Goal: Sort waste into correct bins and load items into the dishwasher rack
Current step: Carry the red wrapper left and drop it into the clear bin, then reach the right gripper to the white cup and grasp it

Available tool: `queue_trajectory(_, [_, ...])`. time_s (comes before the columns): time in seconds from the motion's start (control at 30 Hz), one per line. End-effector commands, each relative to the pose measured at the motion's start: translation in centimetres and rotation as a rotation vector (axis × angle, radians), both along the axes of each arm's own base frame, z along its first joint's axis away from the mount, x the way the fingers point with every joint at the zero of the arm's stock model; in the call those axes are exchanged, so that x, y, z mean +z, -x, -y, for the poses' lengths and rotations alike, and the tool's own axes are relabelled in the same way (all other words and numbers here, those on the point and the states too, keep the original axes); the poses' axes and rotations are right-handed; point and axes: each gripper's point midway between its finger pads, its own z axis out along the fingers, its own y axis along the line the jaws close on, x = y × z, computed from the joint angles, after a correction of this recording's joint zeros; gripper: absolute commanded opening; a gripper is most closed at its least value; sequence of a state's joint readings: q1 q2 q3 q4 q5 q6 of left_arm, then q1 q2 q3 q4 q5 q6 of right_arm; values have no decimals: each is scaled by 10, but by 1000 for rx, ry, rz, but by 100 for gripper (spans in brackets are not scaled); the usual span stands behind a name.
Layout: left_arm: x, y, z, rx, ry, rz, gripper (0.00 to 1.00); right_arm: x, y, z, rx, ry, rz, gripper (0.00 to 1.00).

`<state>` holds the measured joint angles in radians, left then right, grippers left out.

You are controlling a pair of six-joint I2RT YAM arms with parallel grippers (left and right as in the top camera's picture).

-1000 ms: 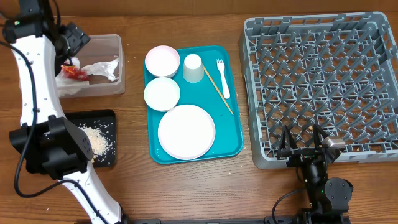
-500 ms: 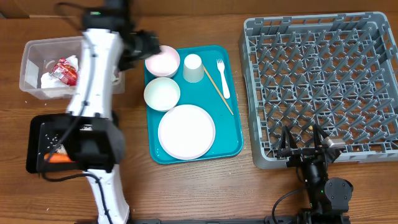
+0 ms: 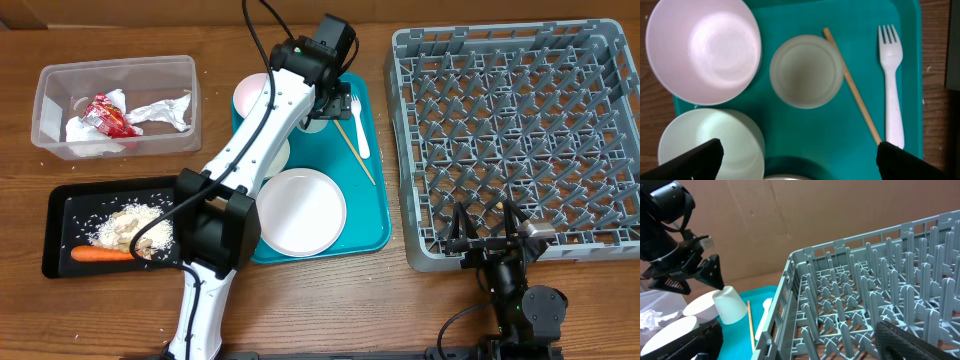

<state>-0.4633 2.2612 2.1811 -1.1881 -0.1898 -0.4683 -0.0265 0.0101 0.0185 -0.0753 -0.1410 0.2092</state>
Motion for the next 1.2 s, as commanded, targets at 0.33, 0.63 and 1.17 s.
queue_trajectory(0.33, [199,87,-234,700,-103,296,100,-2,-1,3,-13,1,1,100])
queue_trajectory(0.63, [149,106,-306,952,54,71,100,-2,-1,3,-13,1,1,100])
queue_trajectory(1.17, [146,108,-312,970,56,58,100,-2,-1,3,-13,1,1,100])
